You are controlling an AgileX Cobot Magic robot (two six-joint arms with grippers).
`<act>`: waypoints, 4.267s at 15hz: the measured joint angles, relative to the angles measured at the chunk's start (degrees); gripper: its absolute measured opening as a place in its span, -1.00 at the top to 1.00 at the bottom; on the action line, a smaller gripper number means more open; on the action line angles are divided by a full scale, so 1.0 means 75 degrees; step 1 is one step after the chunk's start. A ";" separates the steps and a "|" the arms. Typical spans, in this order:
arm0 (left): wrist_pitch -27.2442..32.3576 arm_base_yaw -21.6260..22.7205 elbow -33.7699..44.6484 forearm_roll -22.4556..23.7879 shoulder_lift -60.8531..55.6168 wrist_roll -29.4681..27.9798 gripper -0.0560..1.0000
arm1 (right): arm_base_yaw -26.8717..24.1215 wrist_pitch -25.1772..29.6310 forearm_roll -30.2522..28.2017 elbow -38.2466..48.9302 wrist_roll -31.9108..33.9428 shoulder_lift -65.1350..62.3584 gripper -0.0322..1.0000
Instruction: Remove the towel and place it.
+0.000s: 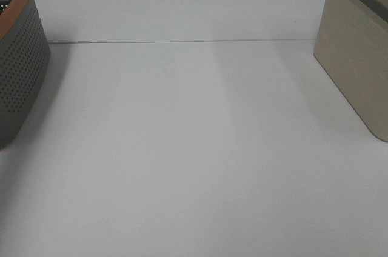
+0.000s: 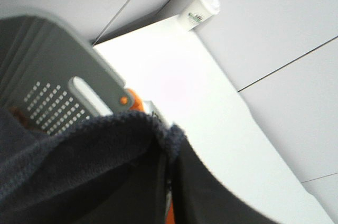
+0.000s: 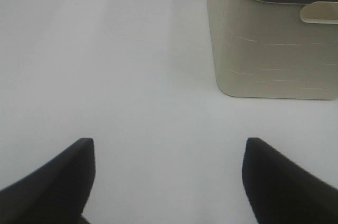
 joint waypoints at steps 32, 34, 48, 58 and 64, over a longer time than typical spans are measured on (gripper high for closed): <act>0.2185 -0.5019 -0.1757 -0.0886 -0.1910 0.6784 0.89 | 0.0000 -0.1444 0.1551 -0.0176 -0.0749 0.1131 -0.53; 0.2819 -0.5019 -0.1757 -0.1650 -0.1788 0.7899 0.89 | 0.0000 -0.2193 0.2246 -0.0176 -0.1910 0.1940 -0.53; 0.3155 -0.6005 -0.1650 -0.1772 -0.0107 0.7212 0.89 | 0.2208 -0.5783 1.2842 -0.0222 -1.3277 0.9030 -0.49; 0.2758 -0.6035 -0.1650 -0.1574 0.0130 0.6730 0.89 | 0.5332 -1.0428 1.3537 -0.4133 -0.8808 1.4118 -0.49; 0.2758 -0.6035 -0.1650 -0.0451 0.0138 0.5508 0.89 | 0.6425 -1.2460 1.2620 -0.6219 -0.8419 1.5951 -0.49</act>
